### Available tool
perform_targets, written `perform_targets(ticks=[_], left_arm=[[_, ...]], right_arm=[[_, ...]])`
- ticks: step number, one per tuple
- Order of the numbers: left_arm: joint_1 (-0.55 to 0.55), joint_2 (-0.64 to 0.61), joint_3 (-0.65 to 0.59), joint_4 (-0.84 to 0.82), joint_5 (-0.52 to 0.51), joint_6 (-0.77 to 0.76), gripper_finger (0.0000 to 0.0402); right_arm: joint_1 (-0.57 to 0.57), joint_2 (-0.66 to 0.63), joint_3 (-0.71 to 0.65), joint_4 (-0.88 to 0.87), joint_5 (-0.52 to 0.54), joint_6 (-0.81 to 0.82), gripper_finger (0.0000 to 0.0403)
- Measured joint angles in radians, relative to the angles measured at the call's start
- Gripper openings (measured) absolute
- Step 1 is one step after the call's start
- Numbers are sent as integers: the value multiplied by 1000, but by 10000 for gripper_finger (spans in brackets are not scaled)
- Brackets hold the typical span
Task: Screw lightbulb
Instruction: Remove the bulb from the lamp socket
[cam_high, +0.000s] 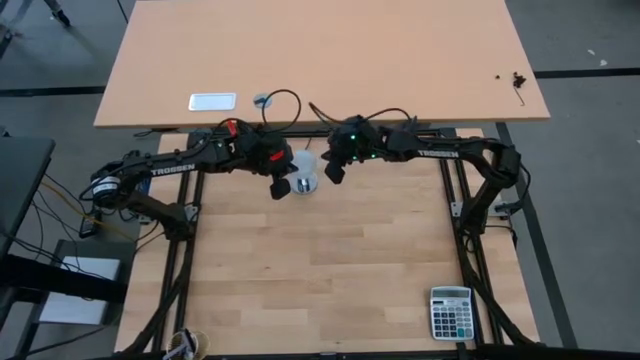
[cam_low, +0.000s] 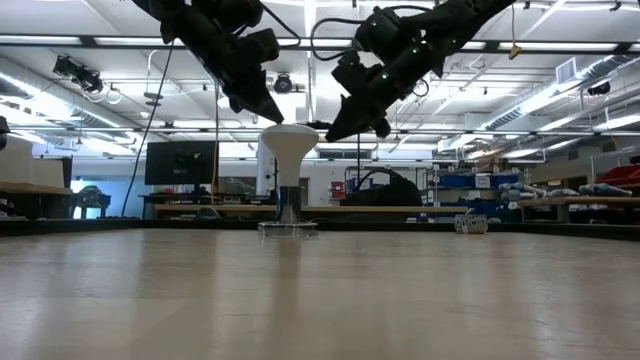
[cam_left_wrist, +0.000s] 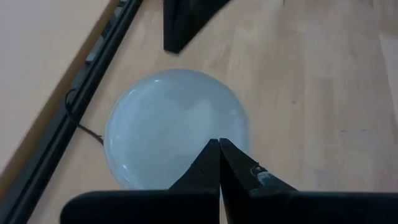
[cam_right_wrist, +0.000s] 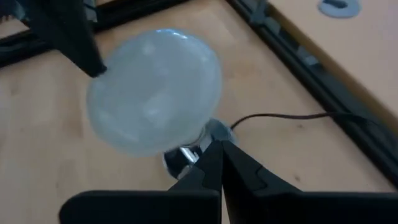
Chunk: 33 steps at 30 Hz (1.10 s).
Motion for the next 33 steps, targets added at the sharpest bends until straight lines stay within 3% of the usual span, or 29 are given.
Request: perform_targets(ticks=[6,18,33], left_arm=[[4,0,-2,22,-37,6,3],[31,3,67,47,-91,7,3],[57,58,73,26,-65,12,3]], right_arm=[[31,-15,0,16,-98,-34,12],[55,-8,0,66,-93,-58,12],[82,34,0,55,-111,-88,12]])
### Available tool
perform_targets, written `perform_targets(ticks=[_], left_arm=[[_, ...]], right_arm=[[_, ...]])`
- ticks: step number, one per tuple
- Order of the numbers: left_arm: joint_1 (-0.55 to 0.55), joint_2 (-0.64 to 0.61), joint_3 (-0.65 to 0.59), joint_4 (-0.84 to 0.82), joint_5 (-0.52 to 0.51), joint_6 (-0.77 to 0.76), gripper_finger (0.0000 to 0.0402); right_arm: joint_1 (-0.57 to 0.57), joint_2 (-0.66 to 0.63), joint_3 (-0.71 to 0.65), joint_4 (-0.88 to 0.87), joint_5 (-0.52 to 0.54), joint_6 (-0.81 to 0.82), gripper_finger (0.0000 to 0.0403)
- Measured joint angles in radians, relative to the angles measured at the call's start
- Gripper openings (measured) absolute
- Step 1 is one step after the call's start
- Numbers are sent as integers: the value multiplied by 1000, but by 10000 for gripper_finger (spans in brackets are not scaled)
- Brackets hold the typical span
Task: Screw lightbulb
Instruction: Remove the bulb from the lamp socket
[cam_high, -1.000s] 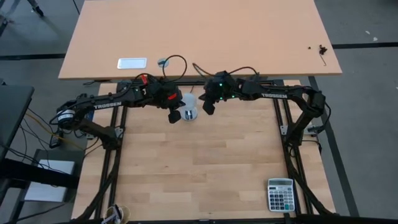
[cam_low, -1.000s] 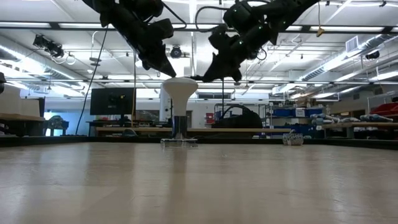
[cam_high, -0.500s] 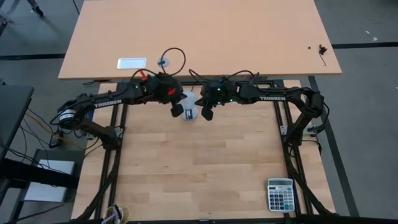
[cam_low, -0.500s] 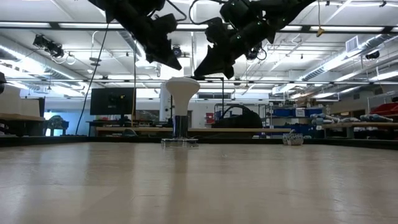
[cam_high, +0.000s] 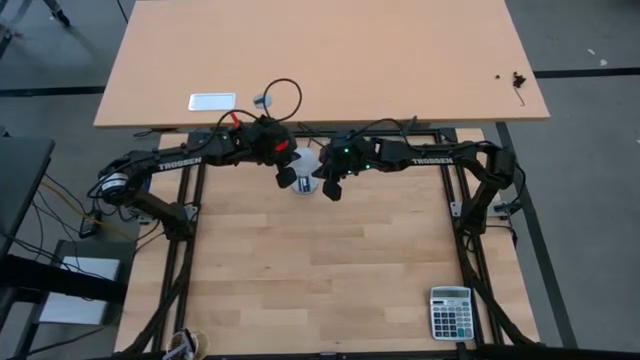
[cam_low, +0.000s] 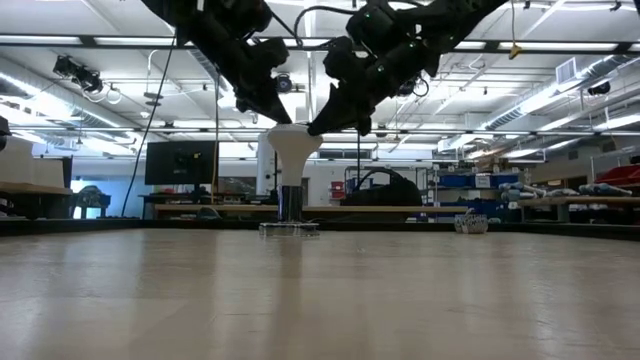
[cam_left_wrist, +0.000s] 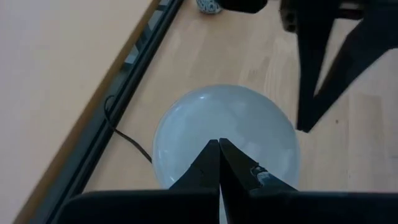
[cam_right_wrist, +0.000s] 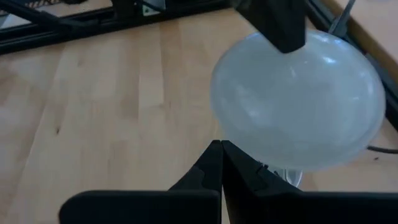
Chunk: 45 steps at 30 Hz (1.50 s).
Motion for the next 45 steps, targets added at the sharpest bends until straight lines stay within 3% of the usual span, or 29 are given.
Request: perform_targets(ticks=[14,19,21,27,33,45], left_arm=[[-2,-2,3,-54,-2,-7,3],[-6,-1,3,-53,26,-18,3],[-6,-1,3,-53,25,-18,3],[-5,0,2,-56,18,-11,3],[-3,1,1,-55,13,-6,3],[-3,1,0,-55,11,1,3]], right_arm=[[-65,-3,1,22,51,29,12],[-92,-8,1,24,138,35,12],[-96,-21,1,21,126,35,12],[-51,-22,1,6,-54,-3,12],[0,-19,1,23,0,-36,12],[-22,-19,1,21,7,-54,11]])
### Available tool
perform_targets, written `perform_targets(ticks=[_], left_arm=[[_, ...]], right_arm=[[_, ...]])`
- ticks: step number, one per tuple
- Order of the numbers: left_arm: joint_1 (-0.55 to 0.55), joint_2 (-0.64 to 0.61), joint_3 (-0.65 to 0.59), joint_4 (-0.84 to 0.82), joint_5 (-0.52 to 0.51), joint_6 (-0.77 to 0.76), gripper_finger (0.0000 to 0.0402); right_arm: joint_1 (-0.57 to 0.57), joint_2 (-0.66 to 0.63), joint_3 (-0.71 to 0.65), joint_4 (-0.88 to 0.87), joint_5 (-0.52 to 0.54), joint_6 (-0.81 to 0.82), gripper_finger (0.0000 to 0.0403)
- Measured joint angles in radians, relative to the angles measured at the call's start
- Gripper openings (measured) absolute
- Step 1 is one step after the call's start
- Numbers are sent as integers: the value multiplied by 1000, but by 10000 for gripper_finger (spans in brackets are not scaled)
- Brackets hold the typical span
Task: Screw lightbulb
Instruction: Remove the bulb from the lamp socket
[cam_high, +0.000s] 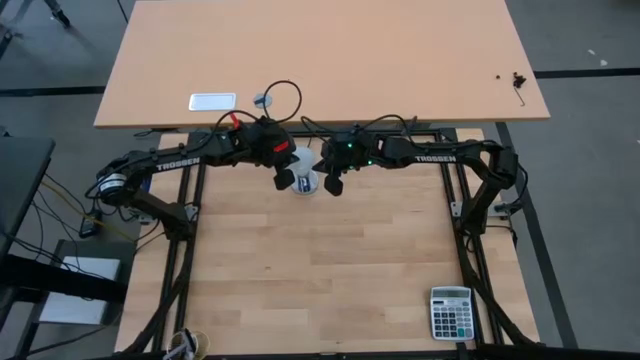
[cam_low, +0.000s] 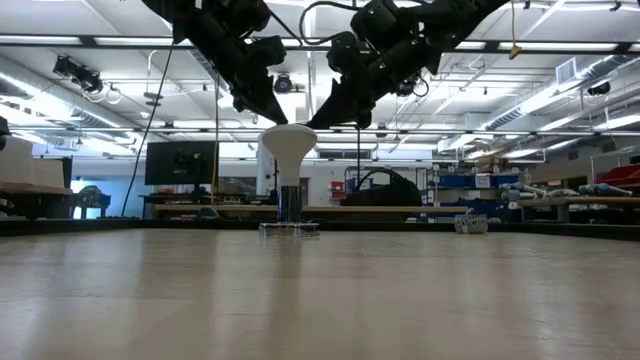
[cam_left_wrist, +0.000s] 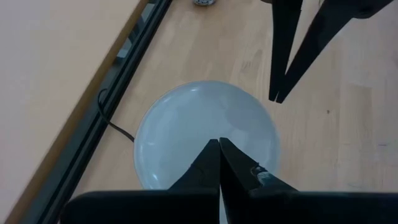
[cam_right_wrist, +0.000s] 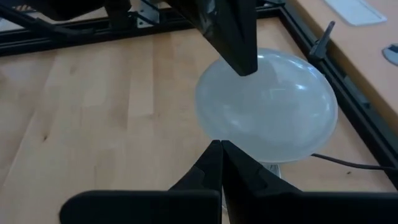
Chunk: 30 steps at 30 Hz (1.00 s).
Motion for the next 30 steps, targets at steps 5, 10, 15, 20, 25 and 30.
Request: perform_targets(ticks=[5,10,15,20,25,30], left_arm=[[0,0,0,2,0,0,3],[0,1,-1,6,0,0,3],[0,0,-1,6,0,-1,3],[0,0,-1,7,0,-1,3],[0,0,-1,7,-3,-1,3],[0,0,-1,2,-12,-9,3]], right_arm=[[0,0,0,6,-4,-1,11],[4,19,-2,34,-68,23,11],[14,21,0,46,-72,51,11],[9,21,0,22,-28,51,11],[-8,26,0,27,-12,46,10],[-29,48,1,33,-17,46,10]])
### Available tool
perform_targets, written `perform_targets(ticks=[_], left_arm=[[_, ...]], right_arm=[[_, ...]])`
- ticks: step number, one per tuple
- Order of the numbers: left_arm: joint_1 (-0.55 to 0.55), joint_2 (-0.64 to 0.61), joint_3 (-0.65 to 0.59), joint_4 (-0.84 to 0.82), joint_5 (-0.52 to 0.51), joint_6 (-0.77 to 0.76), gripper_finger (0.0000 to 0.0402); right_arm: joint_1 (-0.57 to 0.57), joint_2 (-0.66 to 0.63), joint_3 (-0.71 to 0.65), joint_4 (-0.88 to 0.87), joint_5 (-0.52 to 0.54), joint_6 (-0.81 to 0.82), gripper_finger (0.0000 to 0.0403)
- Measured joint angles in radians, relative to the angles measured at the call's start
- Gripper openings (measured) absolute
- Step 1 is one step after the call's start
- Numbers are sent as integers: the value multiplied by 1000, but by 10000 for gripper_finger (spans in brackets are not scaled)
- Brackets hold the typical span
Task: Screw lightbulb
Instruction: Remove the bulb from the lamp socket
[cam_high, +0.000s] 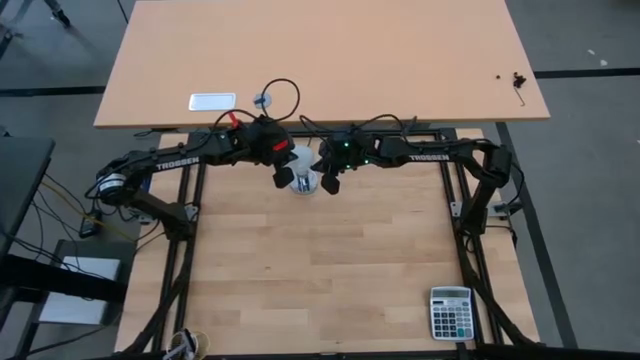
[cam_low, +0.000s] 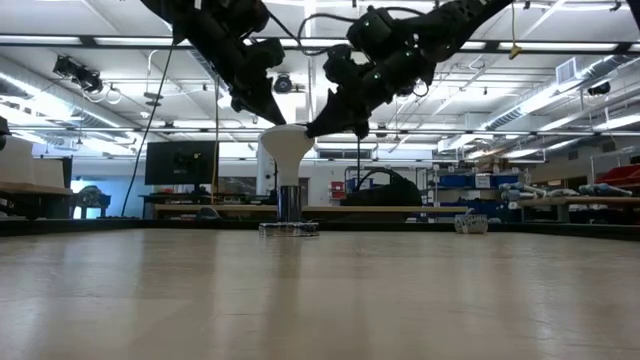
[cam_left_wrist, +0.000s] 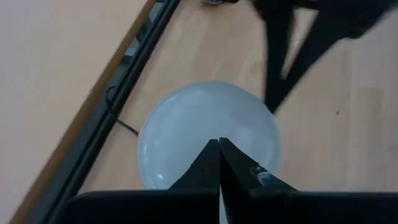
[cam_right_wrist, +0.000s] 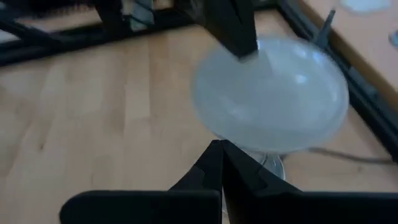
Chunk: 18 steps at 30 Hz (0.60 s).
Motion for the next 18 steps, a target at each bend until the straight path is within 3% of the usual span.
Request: perform_targets(ticks=[12,16,18], left_arm=[[-3,0,0,5,50,-9,3],[-2,0,0,4,45,-8,3],[-2,0,0,-3,45,-5,3]], right_arm=[[-102,-5,-1,1,98,44,10],[-101,-10,-1,0,-55,58,11],[-73,-10,-1,-7,-73,44,11]])
